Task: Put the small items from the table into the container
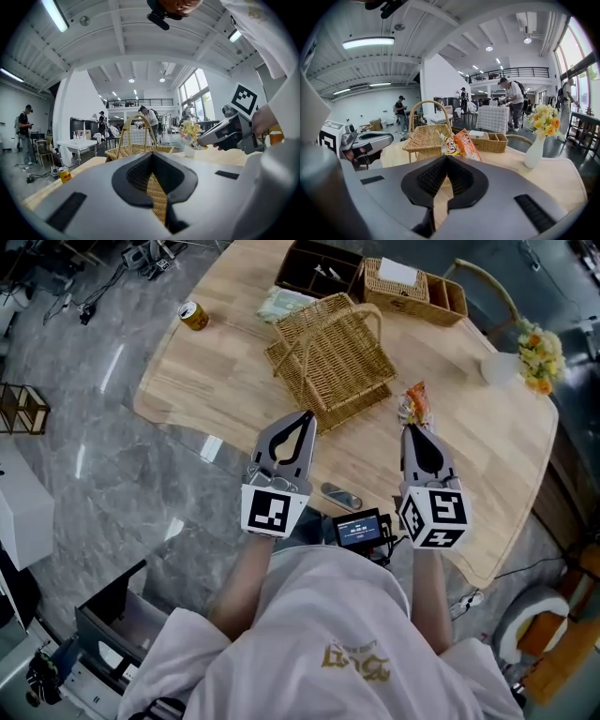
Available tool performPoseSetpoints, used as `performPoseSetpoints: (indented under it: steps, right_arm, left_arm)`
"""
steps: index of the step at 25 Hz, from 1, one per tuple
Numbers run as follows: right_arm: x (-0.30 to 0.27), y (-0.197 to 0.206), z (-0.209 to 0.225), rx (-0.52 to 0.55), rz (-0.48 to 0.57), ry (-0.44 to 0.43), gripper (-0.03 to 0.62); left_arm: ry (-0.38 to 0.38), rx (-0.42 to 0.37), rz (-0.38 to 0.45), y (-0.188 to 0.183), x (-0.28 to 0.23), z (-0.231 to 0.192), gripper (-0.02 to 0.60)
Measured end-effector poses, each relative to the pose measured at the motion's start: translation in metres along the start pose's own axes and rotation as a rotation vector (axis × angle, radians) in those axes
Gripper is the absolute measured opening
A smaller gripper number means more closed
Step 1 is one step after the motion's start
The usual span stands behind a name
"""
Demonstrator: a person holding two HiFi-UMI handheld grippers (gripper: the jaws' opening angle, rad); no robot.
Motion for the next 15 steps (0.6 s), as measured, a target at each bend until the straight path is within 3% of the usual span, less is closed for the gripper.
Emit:
performPoseSetpoints:
  steps: [15]
  right_arm:
    - [-0.025, -0.029, -0.043, 0.073, 0.002, -0.120, 0.023]
  left_arm:
    - [-0.040, 0.011, 0.015, -0.006, 0.004, -0.023, -0.006]
Point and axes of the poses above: the fingertips, and each gripper's own axes: x backward along the fingers, z to its right, y out of its underside, the point moved 7 cm from there along x, backward along the fingers, and after that the axes turned 9 degrees about -x, right-handed, at the moved point
